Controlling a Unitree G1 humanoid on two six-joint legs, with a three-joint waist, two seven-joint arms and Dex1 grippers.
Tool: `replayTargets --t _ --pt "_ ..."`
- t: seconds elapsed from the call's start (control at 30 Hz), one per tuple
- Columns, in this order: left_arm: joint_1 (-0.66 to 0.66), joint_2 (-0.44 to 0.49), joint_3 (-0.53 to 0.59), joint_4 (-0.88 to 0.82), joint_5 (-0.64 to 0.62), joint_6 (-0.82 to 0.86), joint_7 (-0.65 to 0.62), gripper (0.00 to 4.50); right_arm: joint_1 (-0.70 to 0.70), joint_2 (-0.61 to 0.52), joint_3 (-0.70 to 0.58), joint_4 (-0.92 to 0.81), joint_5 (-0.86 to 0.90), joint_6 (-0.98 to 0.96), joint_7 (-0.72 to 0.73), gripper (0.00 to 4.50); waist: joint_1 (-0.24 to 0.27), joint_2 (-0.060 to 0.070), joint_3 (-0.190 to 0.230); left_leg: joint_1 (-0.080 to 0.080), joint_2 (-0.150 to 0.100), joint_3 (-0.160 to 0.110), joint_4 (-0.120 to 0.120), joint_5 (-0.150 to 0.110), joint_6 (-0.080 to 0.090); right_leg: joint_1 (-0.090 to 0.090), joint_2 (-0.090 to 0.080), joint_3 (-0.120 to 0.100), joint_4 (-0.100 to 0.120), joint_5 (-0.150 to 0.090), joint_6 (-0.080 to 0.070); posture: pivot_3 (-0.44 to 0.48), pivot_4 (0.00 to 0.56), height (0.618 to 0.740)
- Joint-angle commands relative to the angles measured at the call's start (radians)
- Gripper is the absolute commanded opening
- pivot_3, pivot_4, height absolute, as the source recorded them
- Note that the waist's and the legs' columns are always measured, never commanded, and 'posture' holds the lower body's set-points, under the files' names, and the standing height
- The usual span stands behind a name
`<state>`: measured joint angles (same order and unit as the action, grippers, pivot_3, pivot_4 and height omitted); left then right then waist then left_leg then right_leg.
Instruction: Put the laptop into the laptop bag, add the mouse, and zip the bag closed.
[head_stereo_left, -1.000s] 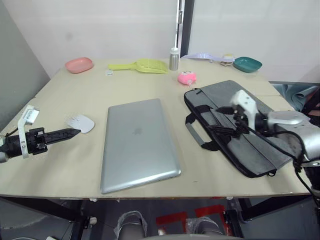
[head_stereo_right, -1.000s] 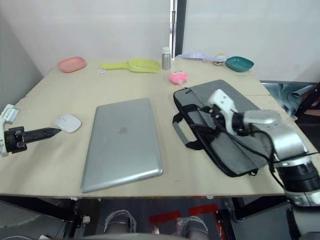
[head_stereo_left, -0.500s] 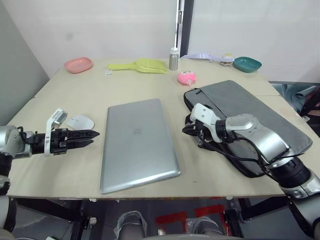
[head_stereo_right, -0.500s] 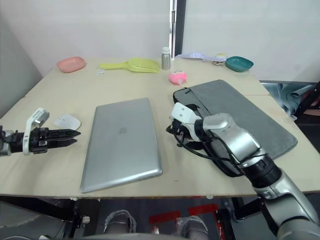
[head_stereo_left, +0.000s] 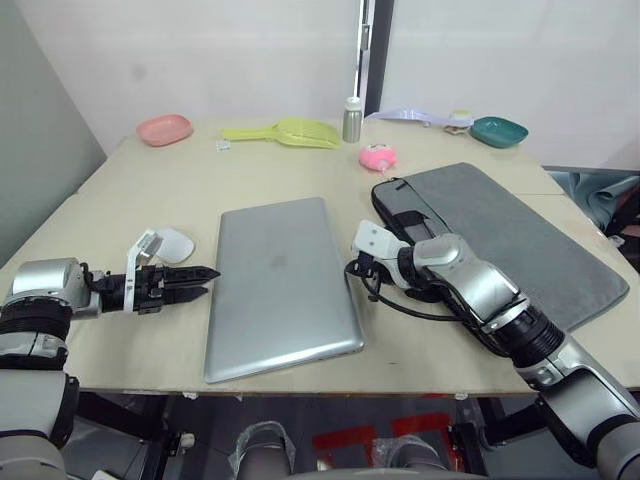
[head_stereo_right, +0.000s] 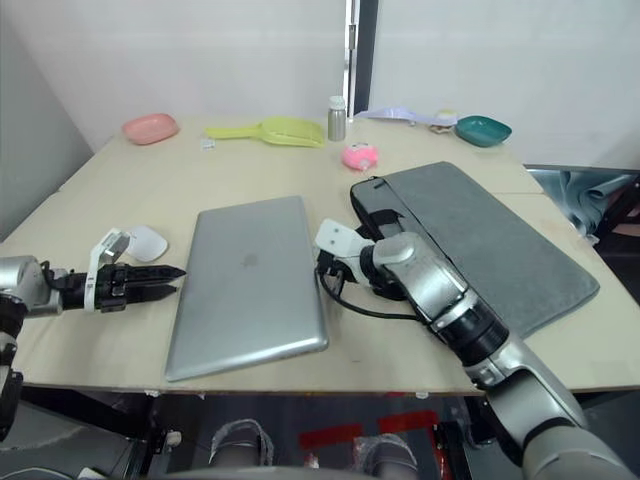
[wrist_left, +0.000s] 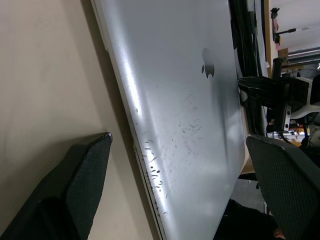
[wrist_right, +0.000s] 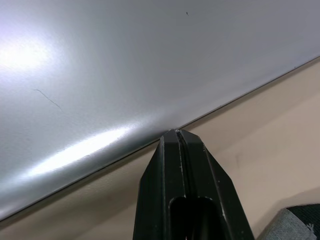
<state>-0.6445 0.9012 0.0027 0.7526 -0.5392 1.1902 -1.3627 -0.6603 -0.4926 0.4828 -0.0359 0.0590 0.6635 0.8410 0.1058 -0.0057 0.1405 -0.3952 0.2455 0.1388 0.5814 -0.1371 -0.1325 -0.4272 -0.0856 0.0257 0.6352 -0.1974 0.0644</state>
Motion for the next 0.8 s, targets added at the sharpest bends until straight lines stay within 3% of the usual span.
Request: replayTargets --t 0.03,0.13,0.5,0.73,0.8 --pt "0.016 -0.042 -0.022 -0.05 -0.003 0.037 0.006 4.5 -0.027 0.057 0.016 0.006 -0.01 -0.014 0.001 0.01 -0.002 0.0 0.0 0.001 0.0 0.0 0.0 0.0 0.0 0.001 0.0 0.0 0.001 0.0 0.0 0.0 0.15 0.74" --pt "0.036 -0.061 -0.01 -0.109 -0.027 0.081 0.013 4.5 -0.028 0.087 0.024 0.018 -0.028 -0.018 0.004 0.01 -0.011 0.0 0.0 0.007 0.0 0.0 -0.001 0.0 0.0 0.004 0.0 0.001 0.001 0.0 0.0 0.0 0.15 0.74" --pt "0.096 -0.101 0.109 -0.248 -0.099 0.18 0.102 4.5 0.0 0.124 0.017 0.015 -0.047 -0.025 0.023 0.01 -0.014 0.0 0.0 0.005 0.0 0.001 -0.005 0.0 -0.001 0.004 0.001 -0.001 -0.005 -0.001 -0.001 0.0 0.15 0.74" --pt "0.136 -0.106 0.164 -0.292 -0.112 0.137 0.153 4.5 0.026 0.099 0.001 0.012 -0.053 -0.036 0.028 0.01 -0.014 0.0 0.0 0.005 0.0 0.0 -0.007 0.0 -0.001 0.004 0.001 -0.001 -0.006 -0.001 -0.001 0.0 0.15 0.74" --pt "0.153 -0.1 0.171 -0.307 -0.123 0.151 0.159 3.98 0.034 0.094 -0.005 0.009 -0.053 -0.038 0.026 0.0 -0.016 0.0 0.0 0.005 0.0 0.0 -0.007 0.0 -0.001 0.004 0.001 -0.001 -0.006 -0.001 -0.001 0.0 0.15 0.74"
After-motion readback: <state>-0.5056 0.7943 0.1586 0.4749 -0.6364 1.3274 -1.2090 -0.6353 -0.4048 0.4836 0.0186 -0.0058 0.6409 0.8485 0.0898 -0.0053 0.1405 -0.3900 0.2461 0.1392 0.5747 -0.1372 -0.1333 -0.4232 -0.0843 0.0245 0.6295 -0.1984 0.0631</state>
